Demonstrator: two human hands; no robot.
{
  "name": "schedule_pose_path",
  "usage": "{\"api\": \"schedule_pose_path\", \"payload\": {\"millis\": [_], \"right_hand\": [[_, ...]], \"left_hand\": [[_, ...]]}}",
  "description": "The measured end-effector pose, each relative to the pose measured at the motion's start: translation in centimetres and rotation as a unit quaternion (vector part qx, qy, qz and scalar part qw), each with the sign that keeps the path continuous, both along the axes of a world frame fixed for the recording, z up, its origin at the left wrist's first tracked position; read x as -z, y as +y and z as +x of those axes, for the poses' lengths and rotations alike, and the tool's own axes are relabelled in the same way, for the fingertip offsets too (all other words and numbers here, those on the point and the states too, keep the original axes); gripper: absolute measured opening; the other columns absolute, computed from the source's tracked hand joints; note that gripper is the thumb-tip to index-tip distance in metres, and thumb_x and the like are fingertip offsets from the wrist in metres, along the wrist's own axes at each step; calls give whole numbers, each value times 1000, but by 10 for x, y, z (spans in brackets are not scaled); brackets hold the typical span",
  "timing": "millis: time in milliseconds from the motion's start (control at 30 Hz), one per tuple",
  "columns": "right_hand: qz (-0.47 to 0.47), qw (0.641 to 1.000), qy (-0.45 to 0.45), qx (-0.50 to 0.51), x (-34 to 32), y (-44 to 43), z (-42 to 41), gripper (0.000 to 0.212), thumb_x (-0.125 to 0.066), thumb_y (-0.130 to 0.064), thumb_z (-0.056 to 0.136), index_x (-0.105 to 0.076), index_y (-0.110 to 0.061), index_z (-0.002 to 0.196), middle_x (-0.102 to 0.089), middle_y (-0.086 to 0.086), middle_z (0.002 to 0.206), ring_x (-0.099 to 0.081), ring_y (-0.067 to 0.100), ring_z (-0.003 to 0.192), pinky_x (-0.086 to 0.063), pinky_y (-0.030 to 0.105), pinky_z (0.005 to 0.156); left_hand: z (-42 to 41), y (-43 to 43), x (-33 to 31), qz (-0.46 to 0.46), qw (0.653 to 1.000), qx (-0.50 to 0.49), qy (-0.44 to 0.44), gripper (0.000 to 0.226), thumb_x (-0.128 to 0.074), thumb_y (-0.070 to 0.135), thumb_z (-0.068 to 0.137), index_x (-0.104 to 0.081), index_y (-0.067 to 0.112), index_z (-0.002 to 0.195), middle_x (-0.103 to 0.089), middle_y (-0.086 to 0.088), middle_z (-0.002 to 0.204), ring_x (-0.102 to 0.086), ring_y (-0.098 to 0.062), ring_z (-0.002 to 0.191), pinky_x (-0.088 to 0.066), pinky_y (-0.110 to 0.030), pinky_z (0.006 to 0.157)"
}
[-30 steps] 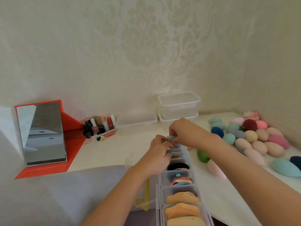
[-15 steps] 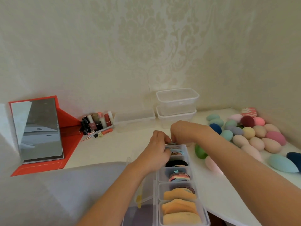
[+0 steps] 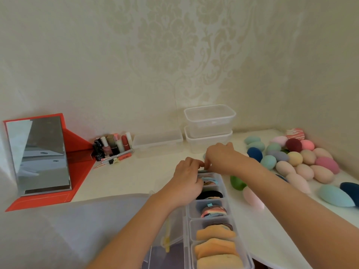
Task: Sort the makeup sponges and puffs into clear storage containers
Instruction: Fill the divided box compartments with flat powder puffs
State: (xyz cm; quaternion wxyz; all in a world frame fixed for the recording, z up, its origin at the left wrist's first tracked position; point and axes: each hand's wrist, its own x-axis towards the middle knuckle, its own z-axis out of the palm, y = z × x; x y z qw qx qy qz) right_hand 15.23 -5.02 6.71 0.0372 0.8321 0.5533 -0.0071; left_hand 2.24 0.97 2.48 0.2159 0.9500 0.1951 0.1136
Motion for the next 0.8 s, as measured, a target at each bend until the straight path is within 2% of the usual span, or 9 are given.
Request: {"api": "schedule_pose_path", "payload": {"millis": [67, 167, 233, 300, 400, 467, 533, 633, 800], "right_hand": [[-32, 999, 35, 7, -2, -1, 2, 17, -49, -18, 92, -64, -15, 86, -54, -1, 80, -48, 21, 84, -32, 34, 83], [-85, 992, 90, -10, -15, -4, 6, 26, -47, -8, 92, -68, -12, 106, -60, 3, 92, -49, 17, 80, -40, 21, 63], [-61, 985, 161, -7, -25, -7, 12, 30, -48, -6, 90, -72, -19, 101, -67, 0, 97, -54, 15, 80, -43, 20, 65], [8, 977, 213, 9, -35, -8, 21, 23, -54, -9, 88, -74, -21, 89, -65, -4, 82, -55, 10, 72, -43, 19, 62], [47, 981, 181, 52, -35, 1, 37, 16, -58, -11, 88, -72, -14, 95, -63, -6, 81, -57, 8, 73, -42, 17, 58], [-16, 991, 115, 71, -27, 14, 41, 25, -59, -16, 89, -68, -9, 111, -66, 2, 104, -61, 18, 93, -48, 23, 72], [-96, 991, 63, 72, -15, 29, 43, 35, -59, -23, 88, -63, -8, 119, -65, 6, 116, -61, 23, 97, -49, 29, 81], [-131, 988, 43, 70, -3, 46, 41, 31, -53, -26, 92, -64, -6, 112, -63, 6, 107, -54, 23, 85, -46, 28, 74], [-115, 986, 41, 109, 3, 58, 33, 26, -51, -23, 96, -61, -6, 112, -55, 6, 97, -51, 21, 85, -42, 29, 77]], "left_hand": [[0, 0, 0, 10, 1000, 5, 8, 47, -38, 14, 92, -35, 21, 139, -37, 0, 136, -29, -17, 127, -29, -34, 110], [0, -1, -3, 11, 1000, -8, 28, 45, -36, 16, 94, -35, 20, 139, -41, -4, 133, -28, -19, 128, -28, -33, 108], [1, -2, -4, 17, 999, -10, 44, 43, -35, 18, 95, -38, 20, 138, -44, -5, 129, -29, -20, 126, -28, -32, 106], [2, -1, -5, 22, 998, -3, 56, 43, -33, 17, 95, -40, 23, 137, -48, -5, 129, -30, -21, 122, -28, -33, 105], [4, 0, -5, 26, 998, 7, 64, 46, -33, 14, 93, -40, 30, 135, -52, -3, 129, -32, -23, 116, -25, -33, 102], [6, 0, -5, 34, 997, 6, 63, 47, -33, 13, 91, -42, 31, 133, -54, -2, 128, -33, -24, 113, -24, -32, 100], [6, 0, -5, 39, 997, 3, 67, 45, -34, 13, 91, -43, 30, 132, -55, -2, 127, -34, -24, 111, -24, -33, 100], [6, 1, -6, 46, 996, 0, 73, 43, -33, 15, 92, -43, 29, 131, -55, -3, 128, -34, -24, 112, -24, -35, 102], [5, -1, -6, 48, 997, -2, 68, 42, -32, 15, 94, -44, 29, 131, -54, -3, 128, -34, -24, 114, -21, -34, 103]]}}
